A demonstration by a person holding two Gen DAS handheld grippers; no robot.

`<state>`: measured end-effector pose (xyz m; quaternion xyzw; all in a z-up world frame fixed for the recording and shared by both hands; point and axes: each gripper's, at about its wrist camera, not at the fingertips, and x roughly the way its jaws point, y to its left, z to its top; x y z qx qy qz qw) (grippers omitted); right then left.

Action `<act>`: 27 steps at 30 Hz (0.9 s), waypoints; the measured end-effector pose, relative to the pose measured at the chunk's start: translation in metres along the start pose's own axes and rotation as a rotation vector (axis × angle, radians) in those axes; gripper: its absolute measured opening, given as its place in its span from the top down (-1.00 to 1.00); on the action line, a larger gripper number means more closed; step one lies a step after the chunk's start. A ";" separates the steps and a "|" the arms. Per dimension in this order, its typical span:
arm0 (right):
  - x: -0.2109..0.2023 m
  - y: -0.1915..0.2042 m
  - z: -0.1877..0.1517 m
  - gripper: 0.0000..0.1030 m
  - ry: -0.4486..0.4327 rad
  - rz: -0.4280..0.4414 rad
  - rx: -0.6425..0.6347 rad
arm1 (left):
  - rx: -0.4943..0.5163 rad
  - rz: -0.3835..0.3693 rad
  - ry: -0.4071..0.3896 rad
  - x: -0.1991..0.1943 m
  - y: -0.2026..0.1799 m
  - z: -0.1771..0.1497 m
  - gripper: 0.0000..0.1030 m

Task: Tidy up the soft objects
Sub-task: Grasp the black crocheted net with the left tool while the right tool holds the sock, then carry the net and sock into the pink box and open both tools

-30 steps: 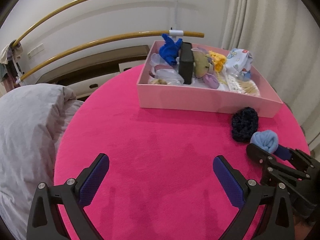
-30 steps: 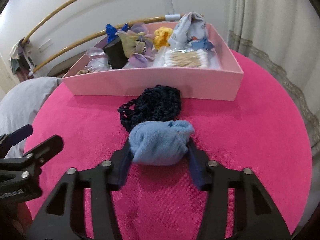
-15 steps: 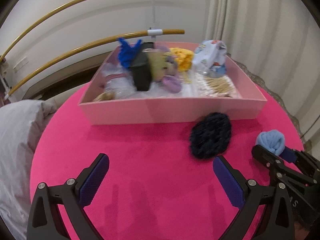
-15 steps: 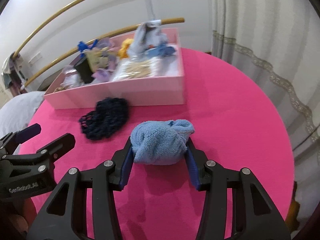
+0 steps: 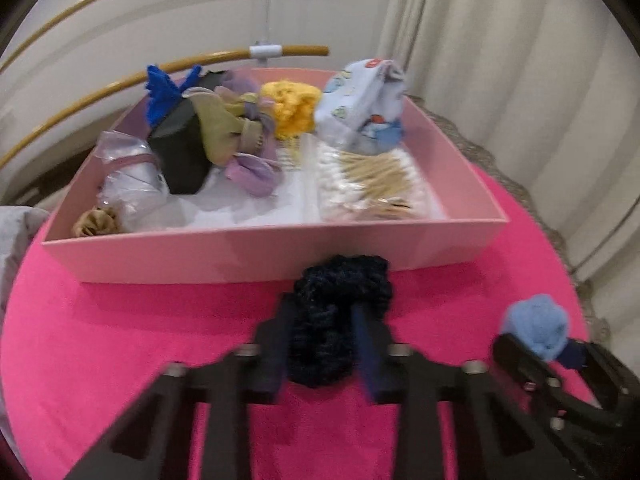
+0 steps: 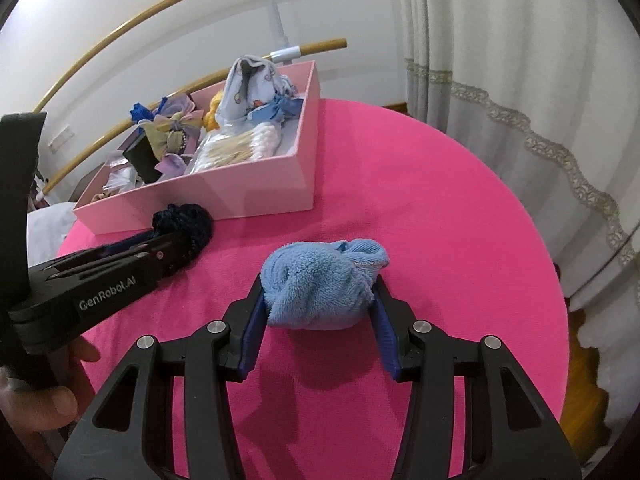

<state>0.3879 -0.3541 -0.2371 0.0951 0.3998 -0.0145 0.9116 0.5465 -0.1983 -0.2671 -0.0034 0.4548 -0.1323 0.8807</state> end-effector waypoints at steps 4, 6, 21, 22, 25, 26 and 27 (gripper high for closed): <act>-0.007 0.011 -0.003 0.13 -0.008 0.008 -0.009 | -0.009 -0.021 -0.001 -0.014 0.007 -0.006 0.77; -0.012 0.017 -0.004 0.13 -0.013 0.011 -0.016 | -0.006 -0.011 -0.018 -0.026 0.011 -0.011 0.77; -0.056 0.076 -0.008 0.13 -0.062 0.028 -0.110 | -0.028 0.057 -0.120 -0.136 0.038 -0.060 0.76; -0.059 0.080 -0.009 0.13 -0.067 0.029 -0.118 | -0.031 0.058 -0.125 -0.145 0.039 -0.063 0.76; -0.067 0.088 -0.011 0.13 -0.076 0.031 -0.129 | -0.041 0.064 -0.136 -0.163 0.045 -0.074 0.76; -0.070 0.092 -0.011 0.13 -0.080 0.032 -0.137 | -0.044 0.064 -0.139 -0.168 0.046 -0.076 0.76; -0.072 0.094 -0.012 0.13 -0.082 0.033 -0.142 | -0.046 0.066 -0.142 -0.172 0.048 -0.078 0.76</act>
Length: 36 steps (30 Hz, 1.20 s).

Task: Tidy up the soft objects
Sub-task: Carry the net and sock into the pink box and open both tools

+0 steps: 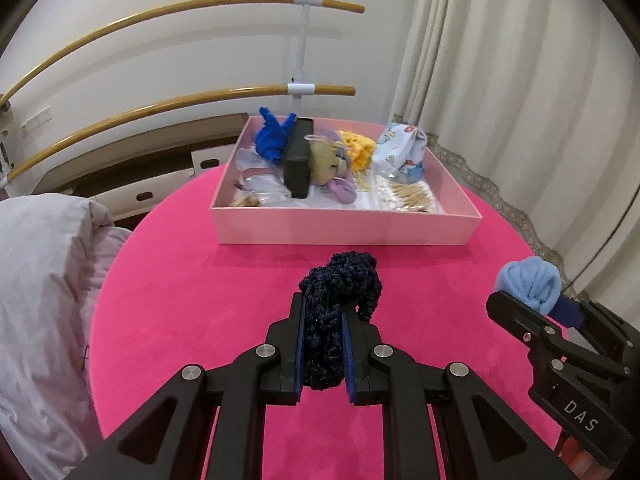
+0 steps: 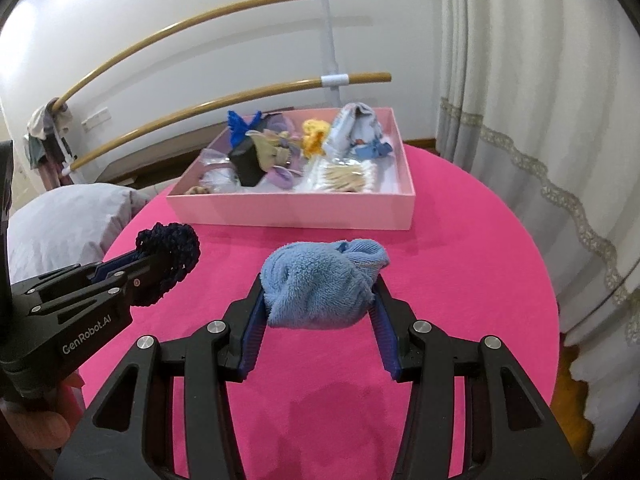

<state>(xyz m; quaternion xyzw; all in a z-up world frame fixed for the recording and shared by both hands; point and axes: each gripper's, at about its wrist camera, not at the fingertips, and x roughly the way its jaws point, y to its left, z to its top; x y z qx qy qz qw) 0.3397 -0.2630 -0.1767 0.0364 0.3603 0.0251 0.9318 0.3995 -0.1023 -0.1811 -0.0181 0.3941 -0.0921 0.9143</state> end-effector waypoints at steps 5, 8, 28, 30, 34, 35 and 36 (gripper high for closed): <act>-0.011 0.012 -0.001 0.13 -0.010 0.003 -0.021 | -0.012 -0.001 -0.012 -0.022 0.008 -0.009 0.76; -0.016 0.019 -0.002 0.13 -0.015 0.004 -0.030 | -0.017 -0.005 -0.018 -0.034 0.012 -0.012 0.76; -0.042 0.022 0.062 0.13 -0.123 0.022 -0.066 | -0.011 0.019 -0.132 -0.076 0.028 0.033 0.75; -0.042 0.021 0.077 0.13 -0.136 0.022 -0.071 | -0.001 0.034 -0.145 -0.077 0.027 0.044 0.75; -0.039 0.020 0.103 0.12 -0.150 0.044 -0.076 | 0.019 0.043 -0.166 -0.075 0.023 0.064 0.75; -0.037 0.020 0.110 0.12 -0.151 0.053 -0.075 | 0.022 0.045 -0.169 -0.073 0.023 0.069 0.75; -0.036 0.020 0.116 0.12 -0.151 0.063 -0.075 | 0.026 0.048 -0.171 -0.072 0.022 0.075 0.75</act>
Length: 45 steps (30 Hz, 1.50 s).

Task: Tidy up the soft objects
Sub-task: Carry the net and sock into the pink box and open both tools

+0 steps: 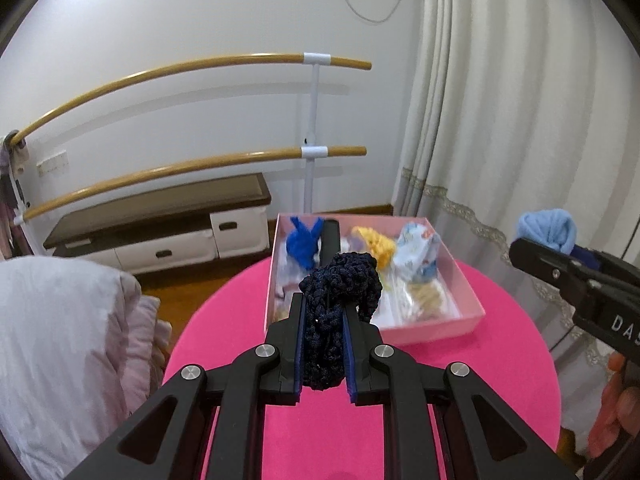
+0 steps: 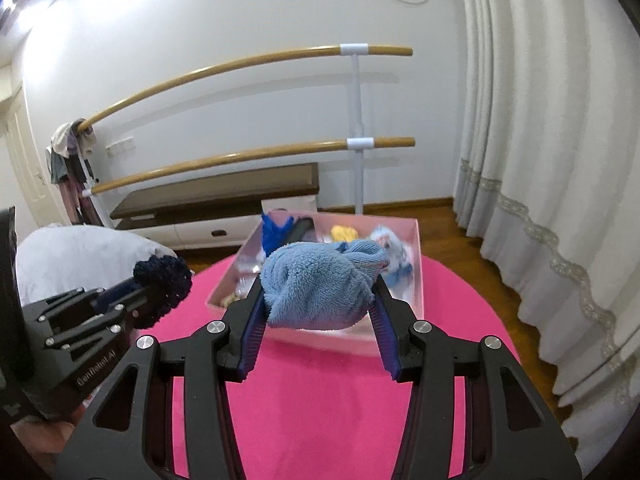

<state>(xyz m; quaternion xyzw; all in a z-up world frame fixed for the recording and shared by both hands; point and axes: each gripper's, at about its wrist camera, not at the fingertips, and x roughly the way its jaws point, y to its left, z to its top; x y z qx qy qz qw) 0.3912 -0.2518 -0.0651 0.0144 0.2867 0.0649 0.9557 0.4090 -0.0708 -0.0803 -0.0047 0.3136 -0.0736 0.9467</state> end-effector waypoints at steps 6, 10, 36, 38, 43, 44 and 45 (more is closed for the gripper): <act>0.024 -0.007 0.037 0.12 0.023 0.024 -0.004 | 0.029 0.002 -0.012 0.020 -0.010 0.032 0.75; 0.045 -0.015 0.054 0.12 0.056 0.037 0.010 | 0.033 0.002 0.001 0.042 -0.012 0.052 0.75; 0.149 -0.048 0.069 0.10 0.210 0.051 0.081 | 0.015 -0.002 0.138 0.190 -0.016 0.120 0.69; 0.154 -0.049 0.068 0.09 0.219 0.050 0.084 | 0.012 0.005 0.147 0.196 -0.016 0.120 0.61; 0.162 -0.054 0.064 -0.09 0.235 0.043 0.101 | -0.006 0.042 0.150 0.206 -0.017 0.123 -0.25; 0.164 -0.055 0.063 -0.20 0.239 0.042 0.105 | -0.006 0.047 0.148 0.207 -0.016 0.124 -0.30; 0.165 -0.056 0.061 -0.29 0.243 0.041 0.108 | -0.008 0.049 0.149 0.208 -0.016 0.125 -0.31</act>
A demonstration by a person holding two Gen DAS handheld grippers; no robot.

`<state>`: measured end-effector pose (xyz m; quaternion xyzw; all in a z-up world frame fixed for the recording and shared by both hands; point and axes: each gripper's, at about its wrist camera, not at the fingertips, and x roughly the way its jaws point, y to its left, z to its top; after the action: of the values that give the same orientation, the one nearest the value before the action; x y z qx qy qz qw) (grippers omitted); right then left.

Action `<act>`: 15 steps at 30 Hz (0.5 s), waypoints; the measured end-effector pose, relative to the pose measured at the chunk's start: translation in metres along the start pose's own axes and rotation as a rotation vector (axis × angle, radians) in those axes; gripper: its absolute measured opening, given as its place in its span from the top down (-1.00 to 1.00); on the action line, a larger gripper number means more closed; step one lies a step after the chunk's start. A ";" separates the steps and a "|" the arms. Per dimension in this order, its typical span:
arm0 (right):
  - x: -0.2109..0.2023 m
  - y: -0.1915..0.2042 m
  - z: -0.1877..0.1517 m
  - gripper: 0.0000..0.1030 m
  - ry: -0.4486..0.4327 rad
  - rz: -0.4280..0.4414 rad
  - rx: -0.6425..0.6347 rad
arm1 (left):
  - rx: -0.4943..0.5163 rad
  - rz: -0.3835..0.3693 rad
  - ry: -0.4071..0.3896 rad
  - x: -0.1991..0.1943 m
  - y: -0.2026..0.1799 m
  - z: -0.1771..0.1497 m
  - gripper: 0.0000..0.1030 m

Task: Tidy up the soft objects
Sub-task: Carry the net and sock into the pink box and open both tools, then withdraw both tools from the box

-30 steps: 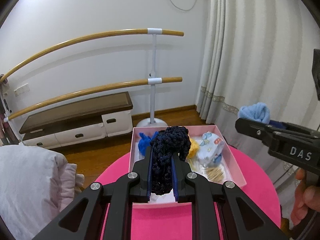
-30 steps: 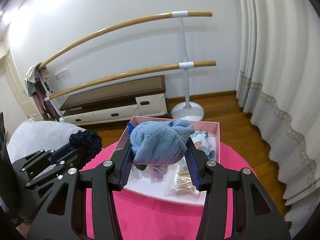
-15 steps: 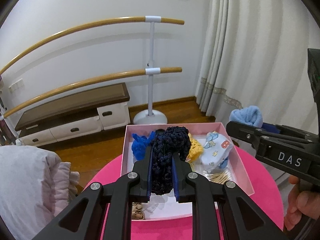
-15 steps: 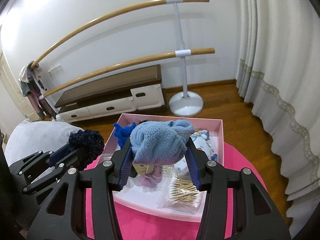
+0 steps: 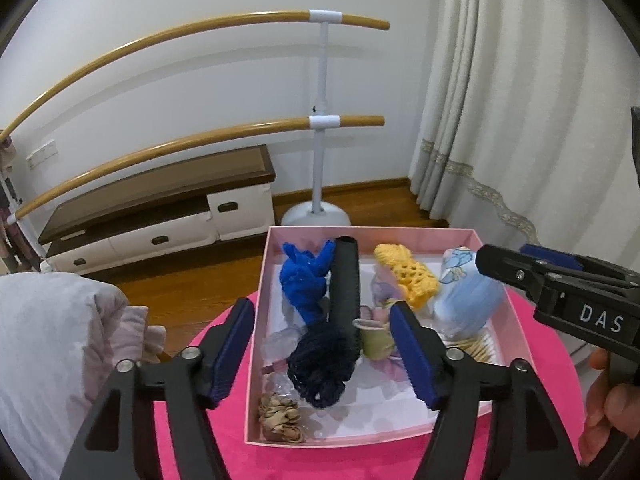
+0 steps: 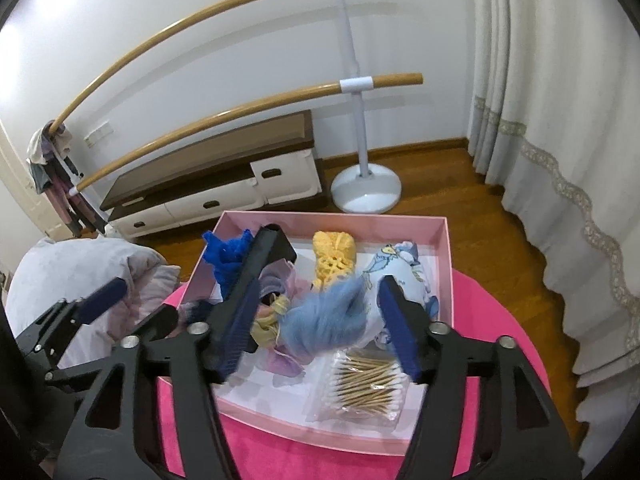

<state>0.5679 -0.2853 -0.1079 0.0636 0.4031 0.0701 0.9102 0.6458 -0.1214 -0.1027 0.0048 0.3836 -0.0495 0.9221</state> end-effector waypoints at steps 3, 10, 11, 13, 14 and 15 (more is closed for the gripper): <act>0.003 -0.001 -0.003 -0.81 0.007 0.008 0.011 | -0.008 0.013 -0.002 0.000 0.001 -0.002 -0.56; -0.016 -0.001 -0.011 -1.00 -0.046 -0.036 0.050 | -0.006 0.048 -0.089 -0.035 0.001 -0.022 -1.00; -0.023 -0.002 -0.014 -1.00 -0.059 -0.039 0.057 | -0.004 0.052 -0.103 -0.042 0.001 -0.025 -1.00; -0.038 -0.001 -0.019 -1.00 -0.086 -0.038 0.062 | -0.003 0.057 -0.139 -0.059 0.002 -0.037 -1.00; -0.050 0.001 -0.024 -1.00 -0.107 -0.040 0.060 | -0.005 0.058 -0.151 -0.067 0.002 -0.043 -1.00; -0.059 0.002 -0.029 -1.00 -0.122 -0.044 0.056 | -0.008 0.056 -0.164 -0.075 0.001 -0.047 -1.00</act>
<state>0.5074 -0.2921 -0.0840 0.0844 0.3500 0.0346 0.9323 0.5604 -0.1118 -0.0825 0.0080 0.3068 -0.0223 0.9515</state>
